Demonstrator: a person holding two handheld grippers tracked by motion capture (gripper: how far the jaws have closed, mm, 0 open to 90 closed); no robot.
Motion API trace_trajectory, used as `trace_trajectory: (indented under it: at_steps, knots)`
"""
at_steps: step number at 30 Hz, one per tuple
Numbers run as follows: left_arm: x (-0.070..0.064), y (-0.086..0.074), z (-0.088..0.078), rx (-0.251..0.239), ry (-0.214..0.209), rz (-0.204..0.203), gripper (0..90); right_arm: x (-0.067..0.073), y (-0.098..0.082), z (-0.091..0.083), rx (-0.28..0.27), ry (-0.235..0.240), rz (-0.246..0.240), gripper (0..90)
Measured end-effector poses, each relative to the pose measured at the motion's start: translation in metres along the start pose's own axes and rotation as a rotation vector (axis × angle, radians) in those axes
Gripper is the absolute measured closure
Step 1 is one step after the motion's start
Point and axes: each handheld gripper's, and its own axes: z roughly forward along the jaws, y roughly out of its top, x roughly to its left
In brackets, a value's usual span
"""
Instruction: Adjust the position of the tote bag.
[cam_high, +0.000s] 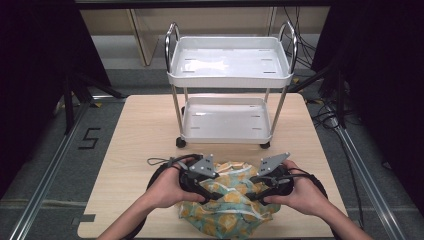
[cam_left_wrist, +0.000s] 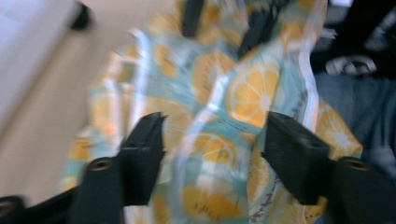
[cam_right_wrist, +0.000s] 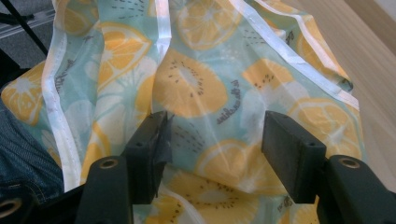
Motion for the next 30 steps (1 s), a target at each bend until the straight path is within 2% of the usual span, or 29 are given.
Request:
trace_trajectory:
  at_steps: [1, 4, 5, 6, 7, 8, 9, 10, 12, 13, 15, 16, 17, 18, 21, 22, 25, 27, 30]
  knots:
    - [-0.003, 0.0, 0.005, 0.028, -0.012, 0.017, 51.8, 0.001, 0.0, 0.0, -0.001, -0.001, 0.001, 42.4]
    - [-0.015, 0.0, 0.011, 0.031, -0.04, 0.037, 66.9, 0.002, 0.001, -0.003, -0.009, 0.01, 0.0, 42.4]
    - [-0.019, 0.0, 0.012, 0.032, -0.043, 0.036, 69.2, 0.002, 0.001, -0.003, -0.022, 0.017, -0.021, 42.4]
    - [-0.022, 0.0, 0.012, 0.028, -0.037, 0.052, 71.8, 0.004, 0.001, -0.004, -0.025, 0.02, -0.011, 42.3]
    - [-0.025, -0.001, 0.011, 0.025, -0.037, 0.054, 75.1, 0.005, 0.002, -0.003, -0.028, 0.047, 0.004, 42.3]
    - [-0.028, -0.001, 0.011, 0.022, -0.042, 0.057, 77.0, 0.006, 0.003, -0.002, -0.026, 0.054, -0.01, 42.2]
    - [-0.031, -0.001, 0.01, 0.022, -0.043, 0.061, 78.0, 0.008, 0.003, -0.002, -0.022, 0.054, -0.005, 42.1]
    - [-0.034, -0.002, 0.01, 0.022, -0.048, 0.065, 78.8, 0.007, 0.003, -0.001, -0.016, 0.046, -0.032, 42.2]
    - [-0.04, -0.004, 0.012, 0.021, -0.061, 0.066, 79.6, 0.009, 0.003, 0.001, -0.005, 0.043, -0.038, 46.8]
    - [-0.042, -0.004, 0.013, 0.023, -0.072, 0.064, 79.8, 0.01, 0.003, 0.001, 0.005, 0.047, -0.019, 52.3]
    - [-0.045, -0.005, 0.015, 0.029, -0.082, 0.076, 80.1, 0.011, 0.003, 0.0, 0.019, 0.031, -0.042, 63.6]
    - [-0.046, -0.005, 0.016, 0.028, -0.087, 0.073, 80.2, 0.012, 0.003, 0.0, 0.028, 0.027, -0.031, 68.2]
    - [-0.047, -0.005, 0.018, 0.03, -0.089, 0.082, 80.3, 0.012, 0.004, 0.001, 0.037, 0.023, -0.052, 71.7]
    - [-0.047, -0.006, 0.02, 0.027, -0.094, 0.074, 80.3, 0.012, 0.004, 0.001, 0.044, 0.017, -0.066, 76.2]
    - [-0.048, -0.007, 0.023, 0.036, -0.097, 0.077, 80.3, 0.012, 0.007, -0.001, 0.079, 0.005, -0.083, 88.0]
    - [-0.048, -0.008, 0.024, 0.036, -0.101, 0.069, 80.3, 0.013, 0.007, -0.001, 0.088, -0.001, -0.085, 90.0]
    - [-0.049, -0.008, 0.025, 0.041, -0.104, 0.083, 80.3, 0.013, 0.008, -0.001, 0.108, 0.013, -0.097, 90.0]
    - [-0.05, -0.008, 0.026, 0.044, -0.105, 0.09, 80.3, 0.015, 0.008, 0.0, 0.093, 0.007, -0.08, 90.0]
    - [-0.053, -0.009, 0.028, 0.049, -0.113, 0.085, 80.3, 0.014, 0.011, -0.004, 0.051, -0.009, -0.088, 89.5]
